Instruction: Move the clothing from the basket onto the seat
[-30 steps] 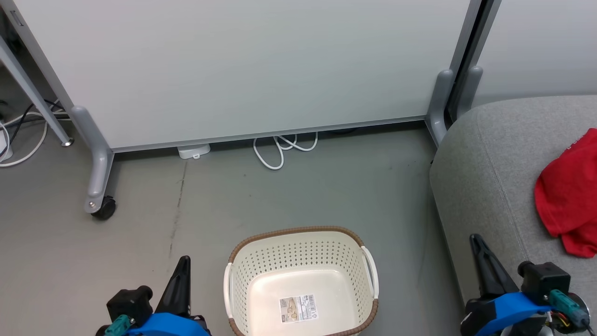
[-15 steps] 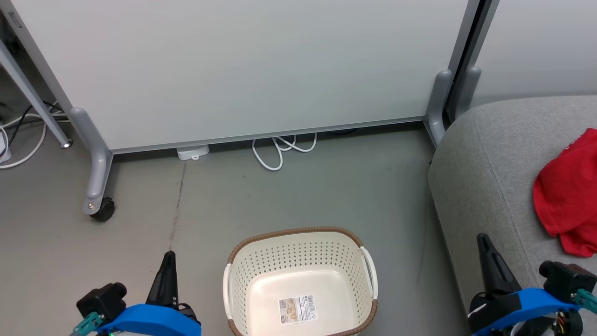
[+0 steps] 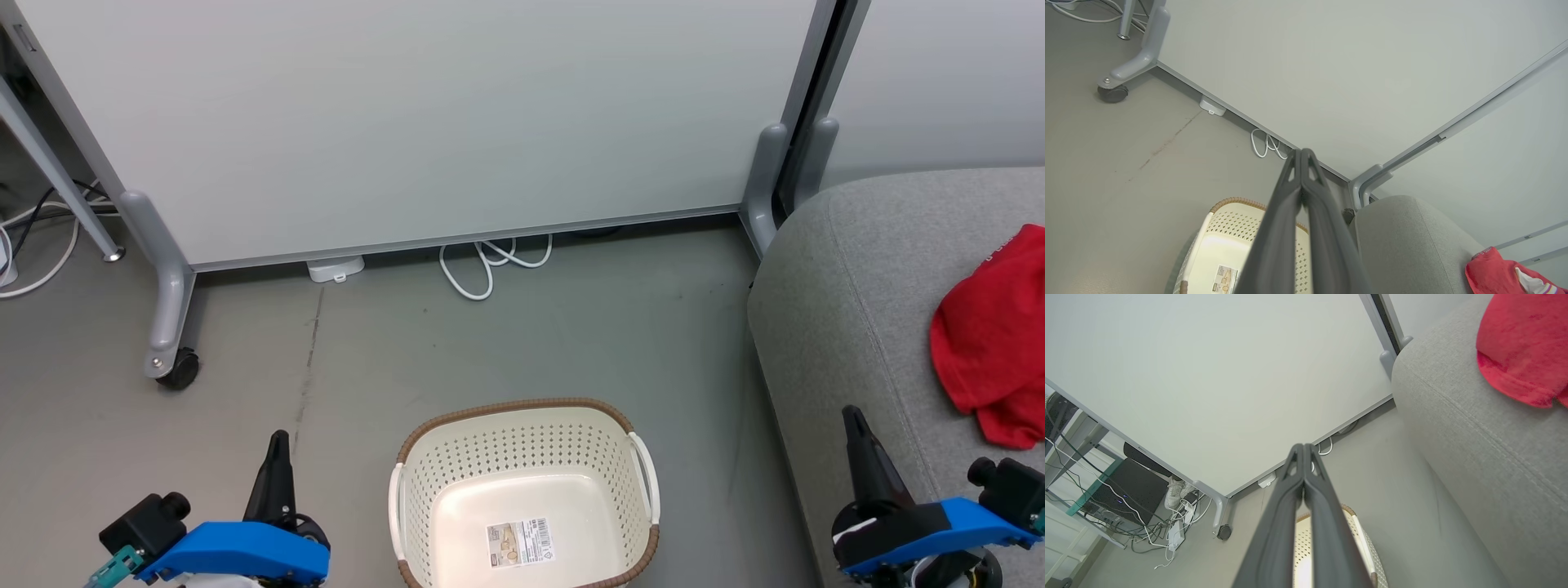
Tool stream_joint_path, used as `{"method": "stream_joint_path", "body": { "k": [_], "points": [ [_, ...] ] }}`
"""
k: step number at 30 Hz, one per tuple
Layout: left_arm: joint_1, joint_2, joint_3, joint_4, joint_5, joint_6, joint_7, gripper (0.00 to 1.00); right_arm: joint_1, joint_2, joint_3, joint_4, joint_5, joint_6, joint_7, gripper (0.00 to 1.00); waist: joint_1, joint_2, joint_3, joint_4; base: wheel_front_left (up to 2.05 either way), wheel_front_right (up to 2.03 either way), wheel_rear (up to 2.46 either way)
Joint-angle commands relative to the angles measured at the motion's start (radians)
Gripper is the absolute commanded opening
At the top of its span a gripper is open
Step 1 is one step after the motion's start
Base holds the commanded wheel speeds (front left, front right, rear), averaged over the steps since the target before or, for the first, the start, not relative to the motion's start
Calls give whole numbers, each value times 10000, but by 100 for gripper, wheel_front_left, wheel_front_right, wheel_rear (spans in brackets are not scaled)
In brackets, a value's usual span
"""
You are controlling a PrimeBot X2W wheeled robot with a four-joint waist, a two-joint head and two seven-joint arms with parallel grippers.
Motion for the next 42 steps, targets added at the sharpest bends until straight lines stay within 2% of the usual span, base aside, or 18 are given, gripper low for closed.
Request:
{"method": "stream_joint_path", "body": {
  "k": [1, 42],
  "points": [
    [-281, 21, 108, -204, -317, -6, 102, 0, -294, -25, -47, -140, 396, 0, 64, 0, 0, 0, -2, -3, 0, 0, 0],
    [-414, -94, 935, -875, -4488, -13, 1313, 0, -517, -32, -231, -81, 5439, 1, 977, 0, 0, 0, -76, -99, 0, 0, 0]
  ]
}}
